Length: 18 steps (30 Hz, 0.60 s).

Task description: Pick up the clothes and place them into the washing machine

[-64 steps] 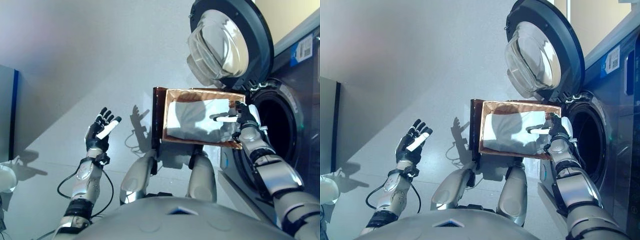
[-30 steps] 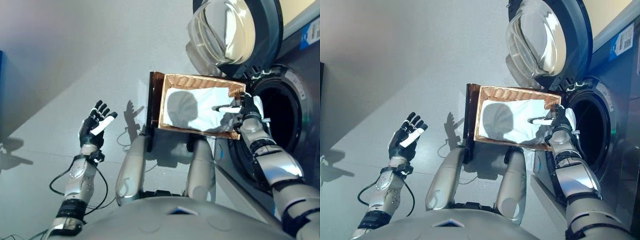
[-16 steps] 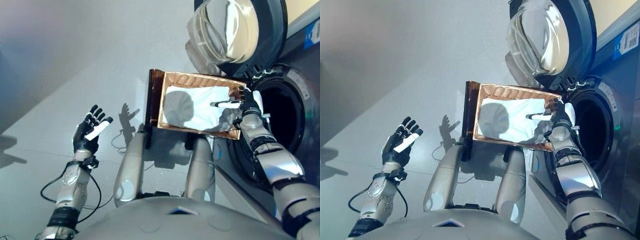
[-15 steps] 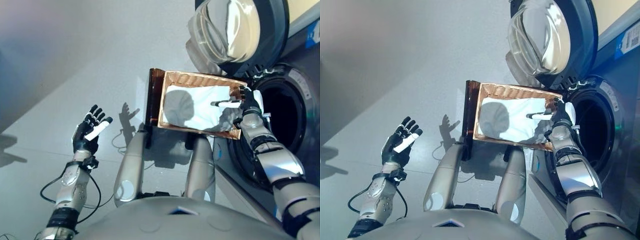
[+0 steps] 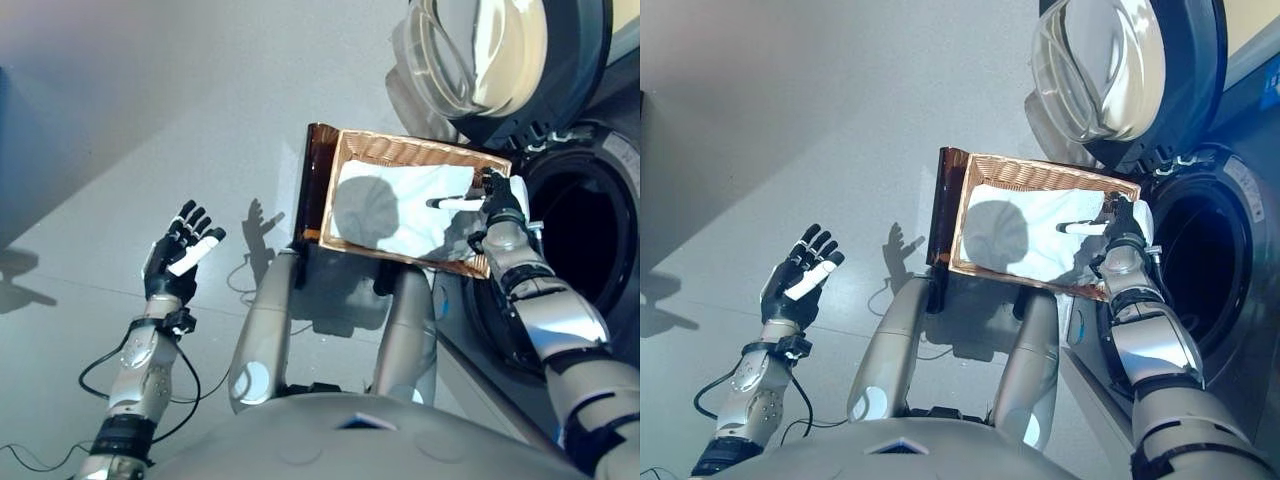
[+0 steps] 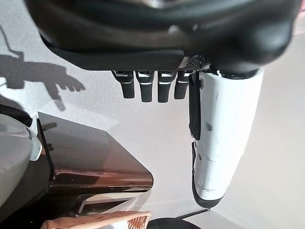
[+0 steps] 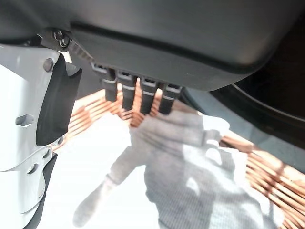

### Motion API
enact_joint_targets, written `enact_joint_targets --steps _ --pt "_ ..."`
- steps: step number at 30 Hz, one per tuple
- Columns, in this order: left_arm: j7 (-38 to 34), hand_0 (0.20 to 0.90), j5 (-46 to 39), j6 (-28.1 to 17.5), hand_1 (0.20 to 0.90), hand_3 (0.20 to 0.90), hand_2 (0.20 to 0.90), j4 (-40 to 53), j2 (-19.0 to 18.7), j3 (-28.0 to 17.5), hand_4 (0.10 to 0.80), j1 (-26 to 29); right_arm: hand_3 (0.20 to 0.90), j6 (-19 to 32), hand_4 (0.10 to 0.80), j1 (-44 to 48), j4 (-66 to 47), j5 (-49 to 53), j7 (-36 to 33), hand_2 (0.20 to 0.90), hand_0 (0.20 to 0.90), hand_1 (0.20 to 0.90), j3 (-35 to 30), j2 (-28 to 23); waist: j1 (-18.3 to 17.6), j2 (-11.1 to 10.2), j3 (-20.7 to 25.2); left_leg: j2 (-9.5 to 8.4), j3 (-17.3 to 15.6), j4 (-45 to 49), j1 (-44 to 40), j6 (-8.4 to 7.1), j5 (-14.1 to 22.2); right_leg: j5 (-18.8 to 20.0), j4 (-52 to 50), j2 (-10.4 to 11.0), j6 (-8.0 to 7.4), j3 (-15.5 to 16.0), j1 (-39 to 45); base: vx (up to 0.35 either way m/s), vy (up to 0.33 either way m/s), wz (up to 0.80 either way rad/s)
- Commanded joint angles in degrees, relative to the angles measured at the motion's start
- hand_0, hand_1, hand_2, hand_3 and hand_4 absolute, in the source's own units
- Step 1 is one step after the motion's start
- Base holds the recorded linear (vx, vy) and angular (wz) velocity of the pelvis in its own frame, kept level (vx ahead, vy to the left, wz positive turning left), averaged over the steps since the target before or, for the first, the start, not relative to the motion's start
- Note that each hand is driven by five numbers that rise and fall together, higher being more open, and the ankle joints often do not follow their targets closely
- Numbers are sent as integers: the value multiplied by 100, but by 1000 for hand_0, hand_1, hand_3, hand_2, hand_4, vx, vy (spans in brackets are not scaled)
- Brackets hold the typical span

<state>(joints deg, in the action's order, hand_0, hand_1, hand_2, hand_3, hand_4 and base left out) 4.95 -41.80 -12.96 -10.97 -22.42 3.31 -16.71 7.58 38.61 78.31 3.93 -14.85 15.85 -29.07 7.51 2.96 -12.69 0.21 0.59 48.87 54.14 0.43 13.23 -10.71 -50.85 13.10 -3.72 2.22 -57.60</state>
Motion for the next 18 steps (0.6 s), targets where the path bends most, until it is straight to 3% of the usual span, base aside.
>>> enact_joint_targets --steps 1,18 --pt "12 900 -128 -462 900 900 900 742 -324 -261 800 -161 900 189 800 197 79 69 -94 900 900 900 161 -362 98 160 207 13 -105 -145 210 -48 -114 -198 -45 -115 124 -40 -3 0 0 0" --pt "57 900 -244 -442 900 900 900 887 -341 -401 800 -286 900 269 800 110 -97 142 232 900 900 900 325 -94 129 123 267 58 -97 149 491 -47 -29 -318 -317 -122 161 -38 -278 0 0 0"
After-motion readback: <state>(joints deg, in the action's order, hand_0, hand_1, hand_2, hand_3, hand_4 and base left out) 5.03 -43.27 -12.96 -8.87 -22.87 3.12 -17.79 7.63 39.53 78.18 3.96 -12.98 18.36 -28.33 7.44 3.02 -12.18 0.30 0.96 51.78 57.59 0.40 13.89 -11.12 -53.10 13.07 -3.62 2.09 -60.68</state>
